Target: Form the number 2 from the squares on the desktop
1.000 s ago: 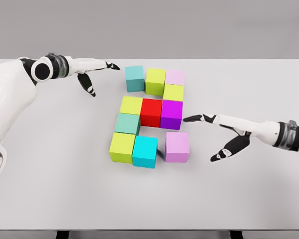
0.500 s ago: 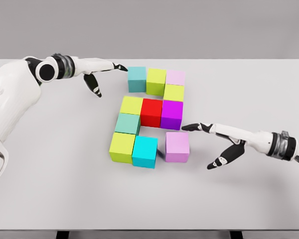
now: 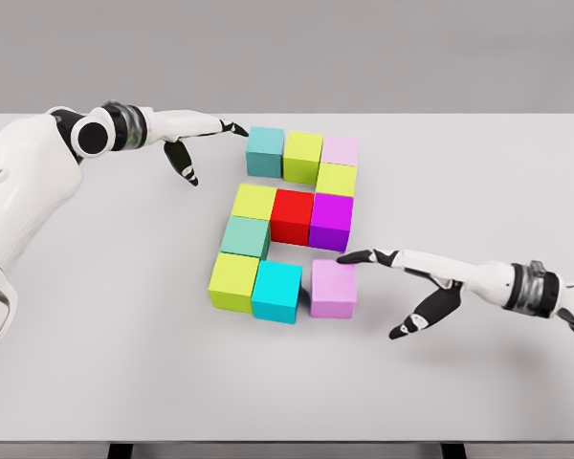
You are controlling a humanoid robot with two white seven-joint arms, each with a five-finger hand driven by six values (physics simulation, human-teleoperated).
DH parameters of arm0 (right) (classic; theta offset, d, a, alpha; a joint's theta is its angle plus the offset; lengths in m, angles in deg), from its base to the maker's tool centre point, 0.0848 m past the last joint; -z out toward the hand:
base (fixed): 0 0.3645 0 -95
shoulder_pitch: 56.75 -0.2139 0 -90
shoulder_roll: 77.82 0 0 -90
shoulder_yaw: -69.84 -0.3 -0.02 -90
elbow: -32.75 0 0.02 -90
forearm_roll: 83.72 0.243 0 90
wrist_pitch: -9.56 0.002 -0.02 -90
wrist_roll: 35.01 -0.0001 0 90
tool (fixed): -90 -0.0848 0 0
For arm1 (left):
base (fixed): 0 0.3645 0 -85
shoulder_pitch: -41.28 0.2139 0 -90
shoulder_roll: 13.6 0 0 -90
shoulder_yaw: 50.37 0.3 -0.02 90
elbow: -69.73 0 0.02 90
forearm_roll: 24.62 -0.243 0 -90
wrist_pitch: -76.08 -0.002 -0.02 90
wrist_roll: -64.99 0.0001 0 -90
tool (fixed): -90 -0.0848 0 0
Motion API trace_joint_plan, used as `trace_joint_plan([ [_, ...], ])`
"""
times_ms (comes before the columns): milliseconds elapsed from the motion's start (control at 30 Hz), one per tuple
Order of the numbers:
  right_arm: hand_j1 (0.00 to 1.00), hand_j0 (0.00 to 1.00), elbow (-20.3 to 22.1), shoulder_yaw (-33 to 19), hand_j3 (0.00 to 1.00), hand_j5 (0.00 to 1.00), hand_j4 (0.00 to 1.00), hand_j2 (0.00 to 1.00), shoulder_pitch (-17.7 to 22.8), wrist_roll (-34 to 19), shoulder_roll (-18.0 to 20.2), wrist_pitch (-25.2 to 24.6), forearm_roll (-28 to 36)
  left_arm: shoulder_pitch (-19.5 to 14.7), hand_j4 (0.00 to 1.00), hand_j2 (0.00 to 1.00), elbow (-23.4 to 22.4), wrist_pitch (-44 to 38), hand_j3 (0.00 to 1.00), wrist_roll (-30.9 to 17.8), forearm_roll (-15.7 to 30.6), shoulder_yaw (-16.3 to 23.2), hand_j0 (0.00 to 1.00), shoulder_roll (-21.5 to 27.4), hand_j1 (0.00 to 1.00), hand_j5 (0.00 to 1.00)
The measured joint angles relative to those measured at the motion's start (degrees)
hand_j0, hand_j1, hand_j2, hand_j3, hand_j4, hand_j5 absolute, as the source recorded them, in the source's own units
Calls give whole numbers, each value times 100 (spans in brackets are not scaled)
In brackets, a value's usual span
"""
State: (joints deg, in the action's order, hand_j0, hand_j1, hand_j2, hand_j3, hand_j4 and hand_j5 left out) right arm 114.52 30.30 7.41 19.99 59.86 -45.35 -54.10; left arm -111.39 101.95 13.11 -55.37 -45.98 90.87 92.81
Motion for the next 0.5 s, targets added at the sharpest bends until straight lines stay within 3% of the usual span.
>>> trace_joint_plan([
  [300, 100, 100, 330, 11, 100, 100, 100, 100, 123, -1, 0, 0, -19, 0, 100, 100, 5, -2, 100, 1, 0, 18, 100, -37, 100, 100],
  [500, 100, 100, 366, -93, 100, 100, 100, 100, -9, -1, -5, 1, -16, 0, 100, 100, 62, -2, 100, 0, 0, 28, 100, -41, 100, 100],
])
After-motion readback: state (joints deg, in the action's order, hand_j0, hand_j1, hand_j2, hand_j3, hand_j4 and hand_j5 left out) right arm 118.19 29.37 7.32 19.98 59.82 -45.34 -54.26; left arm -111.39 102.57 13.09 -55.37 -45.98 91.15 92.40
